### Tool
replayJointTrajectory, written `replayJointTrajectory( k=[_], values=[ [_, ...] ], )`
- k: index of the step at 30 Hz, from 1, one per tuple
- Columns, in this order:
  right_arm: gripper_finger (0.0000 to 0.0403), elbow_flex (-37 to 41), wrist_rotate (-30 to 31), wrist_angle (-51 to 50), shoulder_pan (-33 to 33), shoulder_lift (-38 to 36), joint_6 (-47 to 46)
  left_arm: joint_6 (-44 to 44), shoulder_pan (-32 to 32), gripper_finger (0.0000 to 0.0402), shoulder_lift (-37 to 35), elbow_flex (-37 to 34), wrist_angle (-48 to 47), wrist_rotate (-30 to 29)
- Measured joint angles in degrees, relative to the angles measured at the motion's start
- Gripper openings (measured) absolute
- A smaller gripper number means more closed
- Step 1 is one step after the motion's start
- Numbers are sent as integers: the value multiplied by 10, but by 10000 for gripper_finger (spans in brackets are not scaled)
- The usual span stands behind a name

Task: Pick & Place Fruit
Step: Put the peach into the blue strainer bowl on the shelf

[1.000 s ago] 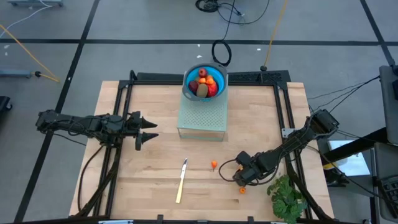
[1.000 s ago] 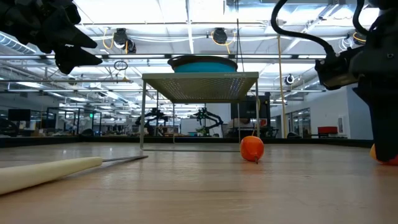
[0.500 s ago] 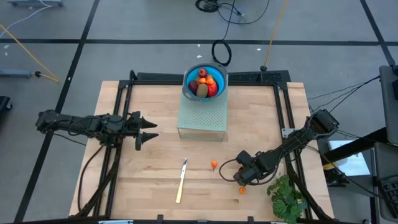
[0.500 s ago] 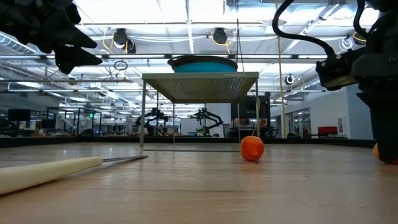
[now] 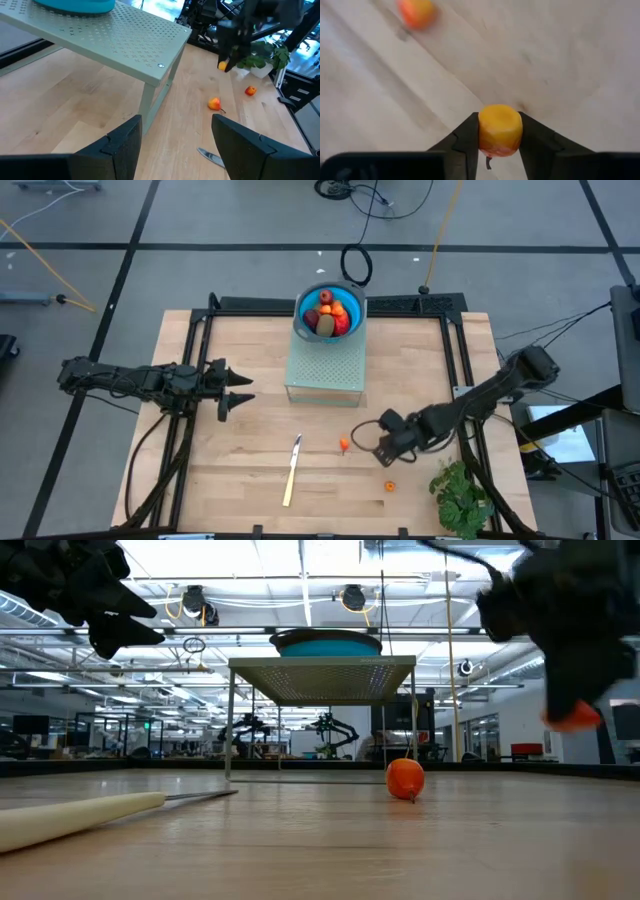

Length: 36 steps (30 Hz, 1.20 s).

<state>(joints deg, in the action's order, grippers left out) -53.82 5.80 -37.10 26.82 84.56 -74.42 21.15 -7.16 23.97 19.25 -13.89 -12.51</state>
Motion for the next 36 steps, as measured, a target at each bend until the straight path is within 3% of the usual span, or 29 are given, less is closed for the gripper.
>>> replayJointTrajectory(
  k=[16, 26, 36],
  values=[
    [103, 0, 4, 195, -151, -202, 189, 2, 0, 241, 0, 0, 4, 0],
    [105, 0, -12, 326, -225, -260, 272, 18, 0, 241, 0, 0, 5, -31],
    [104, 0, -55, 382, -285, -281, 295, 23, 0, 241, 0, 0, 7, -50]
  ],
)
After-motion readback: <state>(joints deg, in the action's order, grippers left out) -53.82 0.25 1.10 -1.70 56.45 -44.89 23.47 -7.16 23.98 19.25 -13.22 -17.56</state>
